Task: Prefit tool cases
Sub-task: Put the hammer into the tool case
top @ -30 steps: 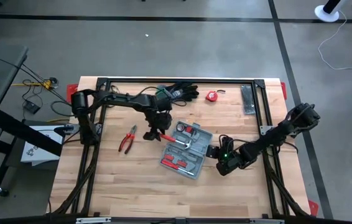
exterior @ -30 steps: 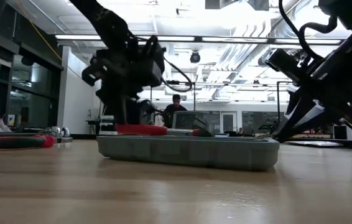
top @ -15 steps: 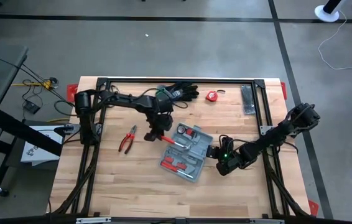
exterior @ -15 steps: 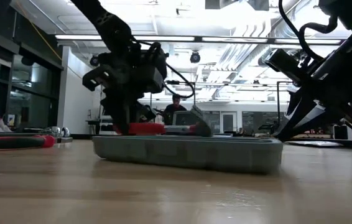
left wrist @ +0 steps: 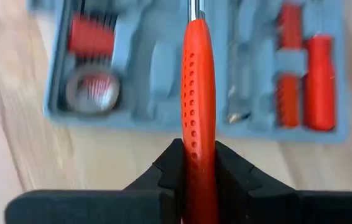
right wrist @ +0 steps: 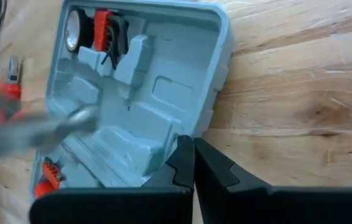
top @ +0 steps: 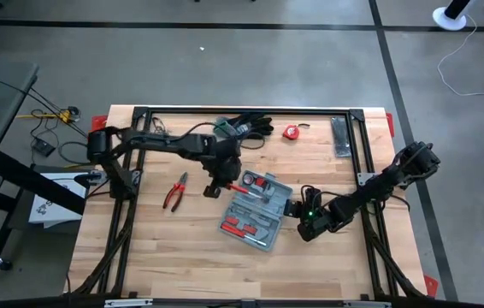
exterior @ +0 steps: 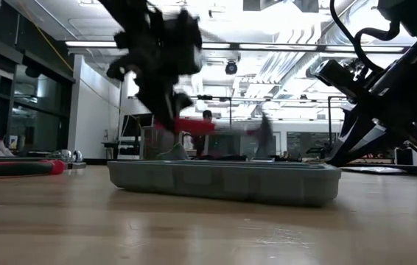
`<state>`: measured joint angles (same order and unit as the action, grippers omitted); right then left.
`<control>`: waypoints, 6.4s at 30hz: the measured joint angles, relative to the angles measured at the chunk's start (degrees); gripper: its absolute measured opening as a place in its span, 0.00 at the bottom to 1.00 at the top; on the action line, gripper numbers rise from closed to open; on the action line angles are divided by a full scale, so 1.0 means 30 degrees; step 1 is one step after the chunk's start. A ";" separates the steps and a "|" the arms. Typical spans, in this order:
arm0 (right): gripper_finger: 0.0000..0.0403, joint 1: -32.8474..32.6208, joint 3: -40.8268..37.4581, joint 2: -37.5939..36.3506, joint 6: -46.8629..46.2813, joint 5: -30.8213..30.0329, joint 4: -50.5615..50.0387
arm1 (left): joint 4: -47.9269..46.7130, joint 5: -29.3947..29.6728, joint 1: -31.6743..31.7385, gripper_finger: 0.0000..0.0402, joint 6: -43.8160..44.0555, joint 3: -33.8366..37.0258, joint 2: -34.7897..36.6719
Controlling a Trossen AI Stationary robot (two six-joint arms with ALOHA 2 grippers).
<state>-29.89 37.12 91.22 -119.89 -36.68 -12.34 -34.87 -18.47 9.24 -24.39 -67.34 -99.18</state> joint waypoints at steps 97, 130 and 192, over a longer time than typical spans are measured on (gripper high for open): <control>0.00 -0.1057 0.9857 0.6120 0.7119 0.5817 -0.1721 | 0.4889 0.2206 -0.5013 0.29 0.3763 0.2149 -0.1039; 0.00 0.0743 0.9821 0.6091 0.4496 0.0798 -0.4313 | 0.4736 0.0860 -0.5472 0.29 0.5563 0.2181 -0.1061; 0.00 0.1458 0.9850 0.4872 0.8541 0.4464 -0.4319 | 0.6287 0.2329 -0.2835 0.29 0.5591 0.2152 -0.2452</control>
<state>-25.51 66.67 105.84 -94.26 -23.29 -25.30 -16.01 -11.49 0.73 -7.62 -60.88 -106.54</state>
